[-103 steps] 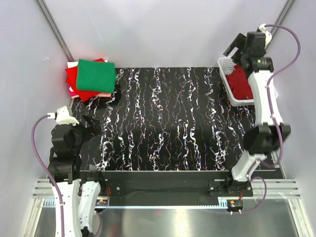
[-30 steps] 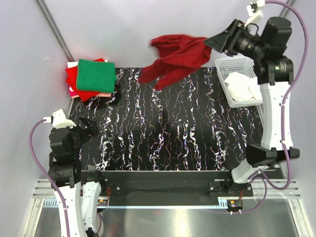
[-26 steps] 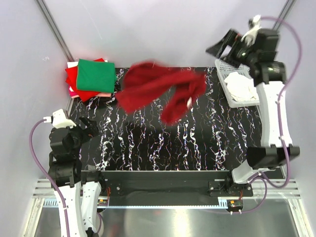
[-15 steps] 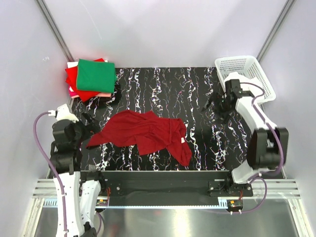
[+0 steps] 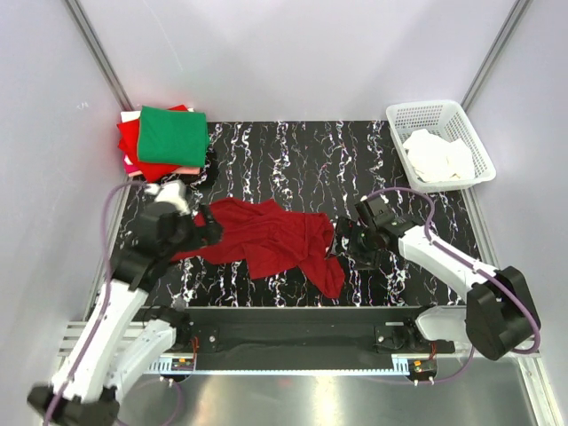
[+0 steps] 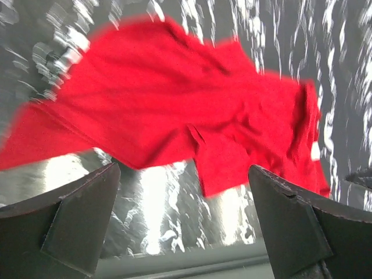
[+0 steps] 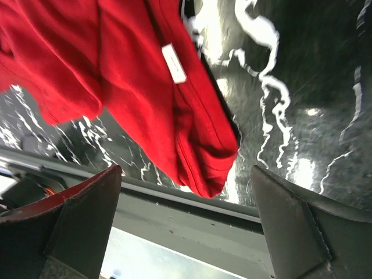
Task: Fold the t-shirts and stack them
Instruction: Flatten the tshirt out
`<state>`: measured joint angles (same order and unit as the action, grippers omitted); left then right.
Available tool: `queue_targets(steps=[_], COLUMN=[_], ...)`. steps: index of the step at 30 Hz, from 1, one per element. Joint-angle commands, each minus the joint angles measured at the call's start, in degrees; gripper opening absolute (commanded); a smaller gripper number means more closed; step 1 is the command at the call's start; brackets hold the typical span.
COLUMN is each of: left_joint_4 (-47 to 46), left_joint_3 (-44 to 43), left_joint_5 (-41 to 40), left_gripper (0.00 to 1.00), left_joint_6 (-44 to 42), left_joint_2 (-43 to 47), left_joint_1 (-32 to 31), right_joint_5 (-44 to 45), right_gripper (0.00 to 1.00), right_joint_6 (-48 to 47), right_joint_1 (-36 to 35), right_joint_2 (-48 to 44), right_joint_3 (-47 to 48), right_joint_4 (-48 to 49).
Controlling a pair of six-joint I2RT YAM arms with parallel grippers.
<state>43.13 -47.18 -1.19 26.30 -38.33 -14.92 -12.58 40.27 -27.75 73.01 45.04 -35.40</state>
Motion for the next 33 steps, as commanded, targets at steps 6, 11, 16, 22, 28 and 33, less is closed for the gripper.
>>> queue_targets(steps=[6,11,16,22,28,33], left_joint_4=[-11.6,-21.3,-25.0,-25.2,-24.7,-24.8], left_joint_3=[10.1,15.9,15.0,13.9,13.8,13.2], left_joint_5=[-5.8,-5.8,-7.2,-11.1,-13.6,-13.8], left_gripper=[0.91,0.89,0.84,0.76,0.66,0.46], left_joint_6=[19.7,28.1,29.2,29.9,30.2,30.2], left_joint_2=[-13.6,-18.5,-27.4,-33.1,-33.7,-35.3], left_joint_1=[-20.8,-28.0,-31.2,-33.1,-33.1,-33.2], right_joint_5=[2.6,3.5,3.9,3.8,3.6,3.4], right_gripper=[1.00,1.00,0.99,0.99,0.99,0.99], right_joint_6=[4.5,5.4,6.0,5.8,5.7,5.7], right_joint_1=[-5.6,-7.1,-7.8,-7.9,-8.0,-8.1], right_joint_2=[-7.6,-10.6,-10.7,-9.8,-9.4,-8.7], right_joint_3=[-4.5,-8.5,-10.8,-11.9,-12.9,-13.3], right_joint_4=[7.7,9.9,12.3,13.4,14.7,15.5])
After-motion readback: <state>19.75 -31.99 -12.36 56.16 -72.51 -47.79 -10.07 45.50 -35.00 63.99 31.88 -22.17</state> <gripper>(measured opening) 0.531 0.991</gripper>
